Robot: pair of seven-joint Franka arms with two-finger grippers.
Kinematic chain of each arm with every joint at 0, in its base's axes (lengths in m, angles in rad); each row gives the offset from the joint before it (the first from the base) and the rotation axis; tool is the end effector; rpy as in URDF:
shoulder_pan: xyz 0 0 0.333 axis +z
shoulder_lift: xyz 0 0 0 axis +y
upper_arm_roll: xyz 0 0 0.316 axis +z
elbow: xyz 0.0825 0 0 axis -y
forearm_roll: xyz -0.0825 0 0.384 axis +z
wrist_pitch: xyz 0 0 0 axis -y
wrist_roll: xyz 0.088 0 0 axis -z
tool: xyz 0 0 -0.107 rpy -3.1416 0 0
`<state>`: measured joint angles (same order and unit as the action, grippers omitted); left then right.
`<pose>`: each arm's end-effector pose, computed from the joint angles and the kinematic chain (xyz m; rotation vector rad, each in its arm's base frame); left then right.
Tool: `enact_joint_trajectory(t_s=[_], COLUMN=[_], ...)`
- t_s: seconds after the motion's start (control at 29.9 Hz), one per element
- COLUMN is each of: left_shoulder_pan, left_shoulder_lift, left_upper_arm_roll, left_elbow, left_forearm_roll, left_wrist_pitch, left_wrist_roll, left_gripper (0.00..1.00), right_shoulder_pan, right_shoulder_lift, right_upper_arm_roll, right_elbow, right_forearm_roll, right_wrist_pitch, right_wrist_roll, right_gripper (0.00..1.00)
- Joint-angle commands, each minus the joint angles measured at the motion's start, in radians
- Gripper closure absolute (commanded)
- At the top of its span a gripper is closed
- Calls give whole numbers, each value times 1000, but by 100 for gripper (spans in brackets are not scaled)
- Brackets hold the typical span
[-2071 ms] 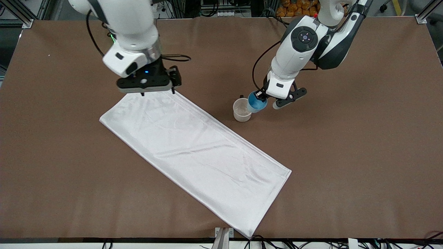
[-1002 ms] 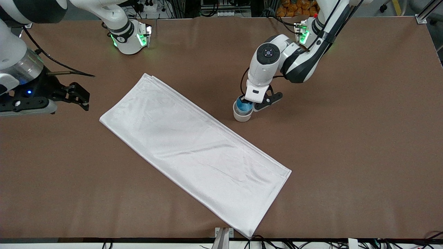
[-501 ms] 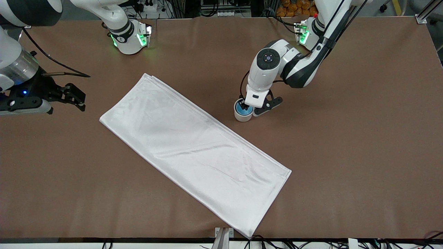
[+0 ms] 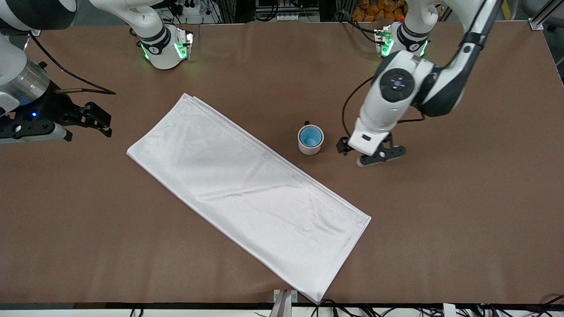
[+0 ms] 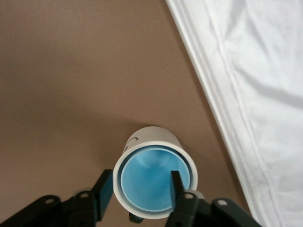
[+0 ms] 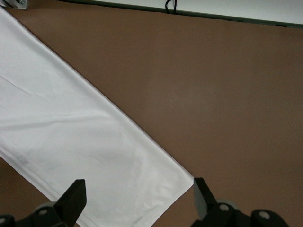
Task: Place blue cup into white mug on table
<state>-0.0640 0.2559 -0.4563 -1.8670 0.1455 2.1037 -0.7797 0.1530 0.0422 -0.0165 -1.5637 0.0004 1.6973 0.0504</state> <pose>0.5440 -0.2868 0.3928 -3.1209 -0.3121 -0.0257 0.5744 0.0791 0.6157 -3.1272 -0.1347 -0.1426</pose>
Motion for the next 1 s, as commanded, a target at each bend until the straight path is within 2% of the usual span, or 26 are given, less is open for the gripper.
enact_joint_trajectory(t_s=[0.0, 0.23, 0.6, 0.7, 0.97], left_shoulder_pan=[156, 291, 381, 403, 417], left_shoulder_lift=[-56, -113, -196, -199, -204], left_upper_arm_roll=[-15, -16, -16, -12, -10], left_elbow=[-6, -7, -31, -14, 6], left_forearm_roll=[17, 11, -36, -73, -76], left_wrist_pitch=[-57, -108, -202, -202, -206], left_wrist_roll=[324, 536, 514, 496, 497], left_gripper=[0, 0, 0, 0, 0], right_shoulder_pan=[-20, -21, -29, -30, -56], right_shoulder_lift=[-30, -30, -41, -41, -41], right_upper_arm_roll=[12, 12, 12, 10, 12], right_elbow=[-24, -19, -16, -15, -9], right_forearm_roll=[21, 21, 21, 20, 21], right_wrist_pitch=[-18, -37, -50, -53, -53], right_wrist_roll=[5, 8, 8, 8, -4], right_gripper=[0, 0, 0, 0, 0])
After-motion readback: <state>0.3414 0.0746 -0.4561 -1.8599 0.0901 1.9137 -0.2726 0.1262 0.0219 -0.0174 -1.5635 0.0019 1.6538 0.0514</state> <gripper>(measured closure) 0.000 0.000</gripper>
